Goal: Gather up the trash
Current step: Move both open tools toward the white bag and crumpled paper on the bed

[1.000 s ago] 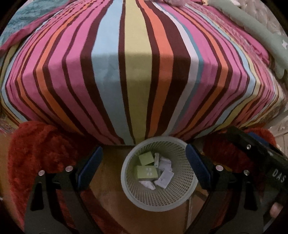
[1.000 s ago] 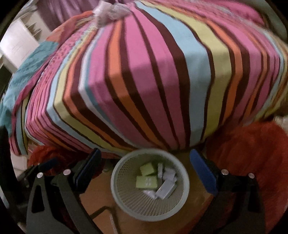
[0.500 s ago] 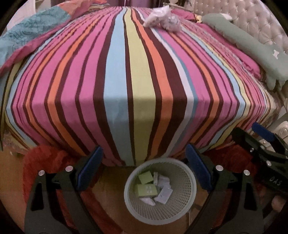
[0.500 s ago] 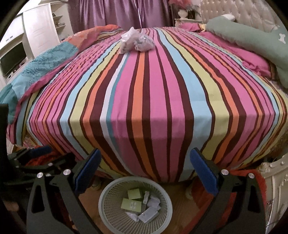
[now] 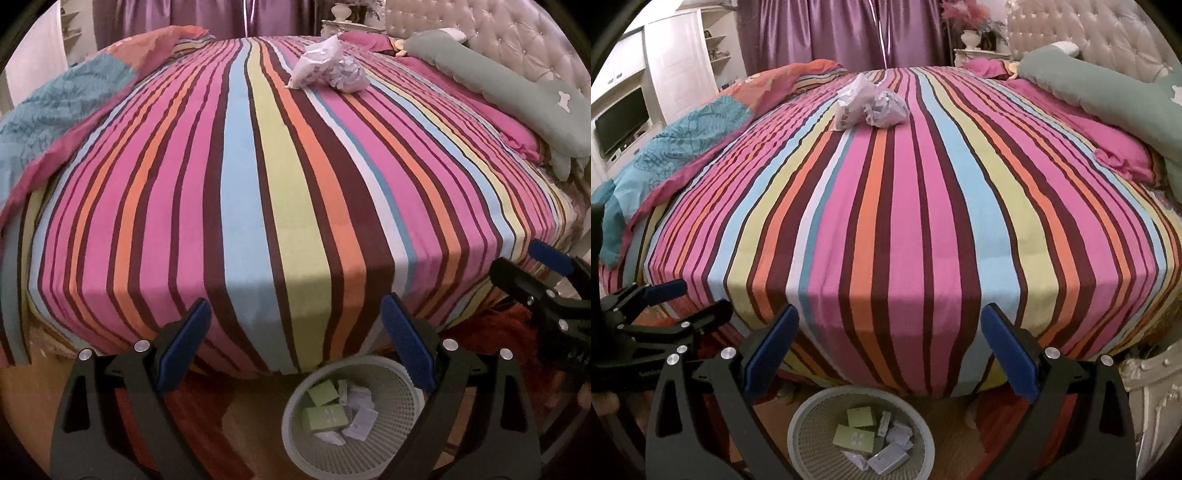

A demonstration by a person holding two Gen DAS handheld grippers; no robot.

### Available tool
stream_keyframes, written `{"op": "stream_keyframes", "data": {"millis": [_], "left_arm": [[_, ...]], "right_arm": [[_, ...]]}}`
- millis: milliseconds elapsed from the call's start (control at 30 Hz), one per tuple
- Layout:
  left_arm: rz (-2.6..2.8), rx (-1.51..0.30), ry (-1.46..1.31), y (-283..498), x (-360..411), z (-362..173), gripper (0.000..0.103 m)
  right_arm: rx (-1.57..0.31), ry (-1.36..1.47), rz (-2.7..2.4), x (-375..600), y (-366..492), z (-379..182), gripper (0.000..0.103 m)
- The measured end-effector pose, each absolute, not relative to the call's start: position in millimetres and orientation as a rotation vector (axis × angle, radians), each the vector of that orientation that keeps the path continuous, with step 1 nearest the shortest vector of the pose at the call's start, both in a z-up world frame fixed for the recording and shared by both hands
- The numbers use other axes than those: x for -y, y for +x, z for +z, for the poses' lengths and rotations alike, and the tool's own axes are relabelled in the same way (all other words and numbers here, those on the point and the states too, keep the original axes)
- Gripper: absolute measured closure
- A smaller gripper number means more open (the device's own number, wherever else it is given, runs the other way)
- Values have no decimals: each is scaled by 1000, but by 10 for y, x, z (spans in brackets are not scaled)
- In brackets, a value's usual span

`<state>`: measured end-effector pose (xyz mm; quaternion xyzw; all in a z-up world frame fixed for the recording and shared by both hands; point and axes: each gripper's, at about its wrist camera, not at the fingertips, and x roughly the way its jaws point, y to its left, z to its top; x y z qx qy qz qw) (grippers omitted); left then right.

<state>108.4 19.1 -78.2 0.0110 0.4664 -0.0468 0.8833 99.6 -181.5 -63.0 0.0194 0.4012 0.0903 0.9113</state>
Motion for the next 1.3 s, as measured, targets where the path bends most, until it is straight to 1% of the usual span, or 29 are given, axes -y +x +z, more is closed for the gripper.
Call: {"op": "stream_keyframes", "data": {"millis": [600, 1300], "left_arm": [[-122, -936, -19, 1915, -280, -609, 13], [-153, -926, 34, 2662, -157, -526, 13]], "right_arm": [[-802, 50, 179, 1949, 1674, -443, 9], [-815, 10, 208, 1913, 2291, -401, 8]]}}
